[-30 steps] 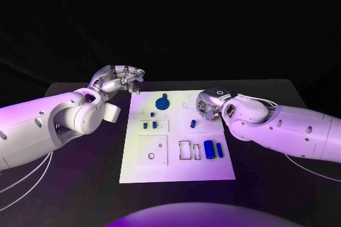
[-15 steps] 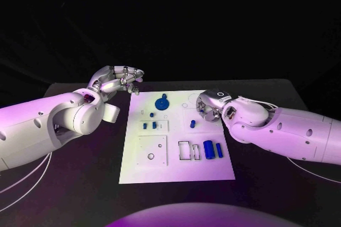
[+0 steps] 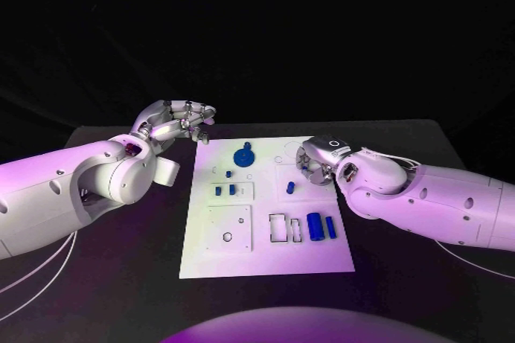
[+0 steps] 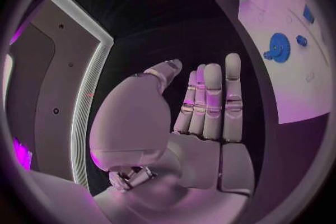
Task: Assemble the parts on the task board
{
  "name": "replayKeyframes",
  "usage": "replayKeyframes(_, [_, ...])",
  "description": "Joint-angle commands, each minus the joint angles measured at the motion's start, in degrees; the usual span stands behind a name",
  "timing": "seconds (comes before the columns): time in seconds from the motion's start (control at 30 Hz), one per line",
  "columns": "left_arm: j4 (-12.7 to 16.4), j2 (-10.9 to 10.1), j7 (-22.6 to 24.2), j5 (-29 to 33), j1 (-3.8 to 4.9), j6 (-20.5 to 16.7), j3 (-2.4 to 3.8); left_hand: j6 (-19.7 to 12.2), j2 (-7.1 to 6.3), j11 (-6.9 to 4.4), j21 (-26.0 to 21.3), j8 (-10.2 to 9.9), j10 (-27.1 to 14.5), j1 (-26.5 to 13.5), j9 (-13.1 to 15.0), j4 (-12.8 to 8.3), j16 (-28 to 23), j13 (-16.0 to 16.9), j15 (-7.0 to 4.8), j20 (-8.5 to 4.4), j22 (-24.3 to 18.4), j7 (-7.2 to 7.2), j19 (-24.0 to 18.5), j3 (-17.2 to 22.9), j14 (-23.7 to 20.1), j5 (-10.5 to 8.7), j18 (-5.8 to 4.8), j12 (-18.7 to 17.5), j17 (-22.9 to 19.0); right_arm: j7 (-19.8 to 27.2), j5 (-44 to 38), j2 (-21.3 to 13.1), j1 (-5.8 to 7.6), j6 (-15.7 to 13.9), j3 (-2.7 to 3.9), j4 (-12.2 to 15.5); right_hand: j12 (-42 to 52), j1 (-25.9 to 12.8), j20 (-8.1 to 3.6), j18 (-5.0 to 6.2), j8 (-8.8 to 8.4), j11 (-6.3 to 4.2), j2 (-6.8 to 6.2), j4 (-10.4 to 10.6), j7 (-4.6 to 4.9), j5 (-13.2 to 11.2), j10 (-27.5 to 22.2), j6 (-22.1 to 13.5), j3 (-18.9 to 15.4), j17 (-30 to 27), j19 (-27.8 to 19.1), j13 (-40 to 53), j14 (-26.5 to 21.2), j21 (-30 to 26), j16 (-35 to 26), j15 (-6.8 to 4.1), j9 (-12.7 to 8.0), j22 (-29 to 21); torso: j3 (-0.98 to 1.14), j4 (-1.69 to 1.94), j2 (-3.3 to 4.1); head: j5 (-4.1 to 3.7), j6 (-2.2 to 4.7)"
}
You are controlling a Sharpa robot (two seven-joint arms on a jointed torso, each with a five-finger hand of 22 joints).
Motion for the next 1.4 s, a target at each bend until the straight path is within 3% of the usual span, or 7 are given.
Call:
replayKeyframes(0.03, [-0.03,0.04,0.24,0.31,0.02,0.37,0.04,-0.42,0.12,0.09,-0.34,-0.19,-0.41,0.47,-0.03,-0.32,-0.09,-0.05,-0.04,-0.01,-0.05,0.11,0.24,0.08,0.12,0.39,1.01,-0.30,-0.07,-0.76,-0.42,-0.39,0.01,-1.35,0.05,0.26,0.41,0.70,-0.15,-0.73,-0.13,-2.71,0.55,-5.92,0.04,0.39,2.99,0.39,6.12,3.49,0.02,0.53,3.61,0.33,0.21,-0.38,0.08,3.64,-0.02,0.02,0.03,-0.01,0.00])
replayKeyframes(0.47, [-0.33,0.11,0.22,0.38,0.02,0.37,0.04,-0.44,0.17,0.14,-0.40,-0.19,-0.54,0.53,-0.04,-0.31,-0.17,-0.11,-0.01,0.00,-0.07,0.15,0.27,0.08,0.04,0.76,1.00,-0.38,-0.19,-0.63,1.55,-3.08,0.91,-2.74,0.63,3.69,0.38,0.56,-0.16,-0.74,-0.10,-2.75,0.46,-6.01,-0.01,0.50,3.14,0.54,6.23,3.54,0.03,0.60,3.62,0.43,0.23,-0.41,0.13,3.73,-0.07,0.03,-0.01,0.01,0.07])
replayKeyframes(0.7, [-0.30,0.15,0.27,0.41,0.02,0.49,0.04,-0.46,0.19,0.17,-0.42,-0.19,-0.61,0.54,-0.04,-0.30,-0.19,-0.14,0.01,0.01,-0.08,0.17,0.29,0.07,0.00,0.90,1.00,-0.42,-0.23,-0.25,3.80,-6.11,1.60,-4.71,0.98,9.33,0.31,0.49,-0.18,-0.79,-0.12,-2.78,0.36,-6.15,-0.04,0.78,3.23,0.60,6.37,3.84,0.11,0.66,3.67,0.70,0.35,-0.44,0.16,3.92,-0.11,0.18,0.01,0.14,0.37])
replayKeyframes(0.83, [-0.30,0.26,0.37,0.41,0.02,0.51,0.04,-0.46,0.19,0.17,-0.42,-0.19,-0.61,0.54,-0.04,-0.30,-0.19,-0.14,0.01,0.01,-0.08,0.17,0.29,0.07,0.00,0.90,1.00,-0.42,-0.23,0.66,5.46,-6.91,1.74,-6.50,1.12,13.09,0.31,0.49,-0.18,-0.79,-0.12,-2.78,0.36,-6.15,-0.04,0.78,3.23,0.60,6.37,3.84,0.11,0.66,3.67,0.70,0.35,-0.44,0.16,3.92,-0.17,0.01,-0.06,0.93,0.38])
replayKeyframes(0.97, [-0.48,0.58,0.40,0.42,0.02,0.60,0.04,-0.46,0.19,0.17,-0.42,-0.19,-0.61,0.54,-0.04,-0.30,-0.19,-0.14,0.01,0.01,-0.08,0.17,0.29,0.07,0.00,0.90,1.00,-0.42,-0.23,1.39,6.57,-6.25,1.69,-7.15,1.16,15.33,0.28,0.45,-0.19,-0.78,-0.12,-2.78,0.33,-6.18,-0.05,0.92,3.25,0.63,6.42,3.89,0.10,0.68,3.68,0.71,0.37,-0.44,0.17,3.94,-0.13,0.19,-0.11,1.31,0.81])
replayKeyframes(1.07, [-0.70,1.01,0.44,0.42,0.01,0.77,0.03,-0.47,0.26,0.19,-0.45,-0.19,-0.67,0.56,-0.05,-0.28,-0.14,-0.16,0.03,0.01,-0.09,0.19,0.31,0.09,0.04,1.05,0.99,-0.45,-0.12,2.03,7.04,-5.04,1.37,-7.30,1.17,16.57,0.27,0.43,-0.19,-0.76,-0.13,-2.78,0.33,-6.18,-0.04,0.94,3.25,0.63,6.43,3.82,0.05,0.68,3.67,0.61,0.35,-0.44,0.17,3.89,-0.18,0.34,-0.22,2.39,0.75])
replayKeyframes(1.4, [-1.55,2.44,0.57,0.51,-0.01,1.04,0.03,-0.49,0.32,0.20,-0.46,-0.19,-0.70,0.58,-0.05,-0.26,-0.13,-0.17,0.03,0.02,-0.10,0.20,0.32,0.11,0.04,1.13,0.99,-0.46,-0.11,3.49,7.14,-0.56,-0.36,-7.10,1.15,16.48,0.21,0.35,-0.19,-0.71,-0.16,-2.76,0.35,-6.17,-0.02,1.06,3.24,0.62,6.48,3.73,-0.04,0.70,3.65,0.43,0.32,-0.44,0.18,3.81,-0.28,0.48,-0.38,5.65,0.05])
